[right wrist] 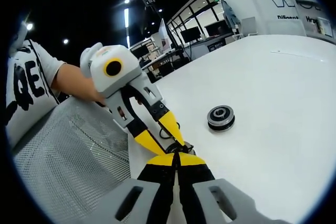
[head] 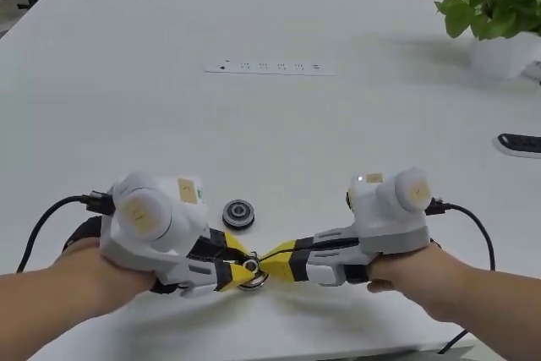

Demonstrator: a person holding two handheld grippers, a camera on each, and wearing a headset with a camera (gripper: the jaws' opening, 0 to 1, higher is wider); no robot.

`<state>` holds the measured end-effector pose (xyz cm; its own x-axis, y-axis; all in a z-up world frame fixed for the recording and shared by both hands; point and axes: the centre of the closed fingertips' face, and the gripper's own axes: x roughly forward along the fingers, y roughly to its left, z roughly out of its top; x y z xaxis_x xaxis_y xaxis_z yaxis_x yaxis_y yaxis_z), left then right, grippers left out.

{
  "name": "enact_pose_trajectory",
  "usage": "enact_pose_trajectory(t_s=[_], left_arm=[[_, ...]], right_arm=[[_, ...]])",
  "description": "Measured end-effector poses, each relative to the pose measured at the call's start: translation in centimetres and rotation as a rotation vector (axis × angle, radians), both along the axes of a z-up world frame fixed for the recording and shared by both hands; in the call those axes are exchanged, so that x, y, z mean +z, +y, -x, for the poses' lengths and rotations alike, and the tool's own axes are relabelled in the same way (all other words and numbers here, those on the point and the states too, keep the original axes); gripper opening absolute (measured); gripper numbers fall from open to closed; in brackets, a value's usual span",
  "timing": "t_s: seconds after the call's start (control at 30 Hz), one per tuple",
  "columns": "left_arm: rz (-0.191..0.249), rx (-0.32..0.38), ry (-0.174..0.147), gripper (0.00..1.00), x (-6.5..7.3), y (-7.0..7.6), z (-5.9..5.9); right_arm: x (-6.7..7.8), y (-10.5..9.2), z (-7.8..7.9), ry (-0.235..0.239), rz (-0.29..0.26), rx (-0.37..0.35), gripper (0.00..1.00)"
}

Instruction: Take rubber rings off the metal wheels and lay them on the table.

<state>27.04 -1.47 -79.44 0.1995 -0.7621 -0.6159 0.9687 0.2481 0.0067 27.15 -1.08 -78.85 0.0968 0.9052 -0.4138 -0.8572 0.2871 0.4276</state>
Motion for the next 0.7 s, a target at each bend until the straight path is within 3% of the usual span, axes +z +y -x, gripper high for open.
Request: enact_pose_trajectory(t_s=[0.3, 0.5, 0.7], left_arm=[[0.005, 0.001, 0.001, 0.12, 0.0, 0.0, 0.0], [0.008, 0.004, 0.002, 0.12, 0.0, 0.0, 0.0], [0.009, -0.003, -0.005, 0.13, 0.1, 0.0, 0.0]], right_arm=[[0.7, 0.5, 0.3, 0.015, -0.034, 0.011, 0.00], [1.2, 0.5, 0.1, 0.073, -0.086, -0.024, 0.00], [0.4, 0.0, -0.3, 0.056, -0.047, -0.039, 0.00]])
